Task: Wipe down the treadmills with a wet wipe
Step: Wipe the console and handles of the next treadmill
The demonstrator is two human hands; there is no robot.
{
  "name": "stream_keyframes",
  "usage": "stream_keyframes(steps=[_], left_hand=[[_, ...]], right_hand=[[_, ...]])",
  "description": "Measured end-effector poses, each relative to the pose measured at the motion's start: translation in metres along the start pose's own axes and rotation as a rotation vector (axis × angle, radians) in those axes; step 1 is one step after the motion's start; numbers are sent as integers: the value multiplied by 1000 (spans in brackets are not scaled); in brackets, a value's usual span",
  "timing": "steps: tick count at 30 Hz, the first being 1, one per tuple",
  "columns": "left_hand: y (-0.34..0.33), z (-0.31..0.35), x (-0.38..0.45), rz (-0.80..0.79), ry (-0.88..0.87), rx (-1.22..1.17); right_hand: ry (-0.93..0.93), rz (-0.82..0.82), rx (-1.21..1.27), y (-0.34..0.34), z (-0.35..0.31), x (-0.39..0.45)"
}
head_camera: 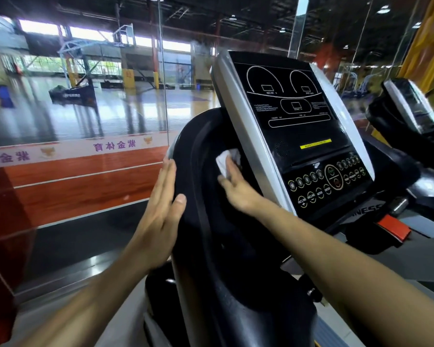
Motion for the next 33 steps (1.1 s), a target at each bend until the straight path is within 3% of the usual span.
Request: stream_keyframes(steps=[4,7,10,12,19,24,27,31,33], left_hand=[[-1,-3,0,-13,16,-5],[-3,-5,1,3,19,-32],[-5,-8,3,37,12,-64],[-5,-10,5,52,0,-74],[-5,-12,6,76,-26,-80],[-2,-9,4,63,-18,-75],[2,-7,2,49,-38,-80],[8,-9,0,9,-64,-81],[12,-10,-1,-8,-86,-74]], right_hand=[[70,34,256,17,-36,17],[94,-42,489,-1,-41,15],[199,-186,580,-26,-41,-14],[194,-178,584,-29,-37,-41],[158,-372,-9,-33,-15,-161],[99,-399,-190,-8,-9,-193],[109,-316,-32,-15,-26,-202],[153,-13,197,-30,-36,-211],[227,86,183,-33,-49,-212]])
Point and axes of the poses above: each hand's wrist, its own x-axis towards the middle knuckle, its own y-axis out of the back of the hand, z = x × y, the point moved 9 cm from there along x, towards the middle knuckle, and after that the axes turned 11 degrees about -z, right-handed, at the moved point
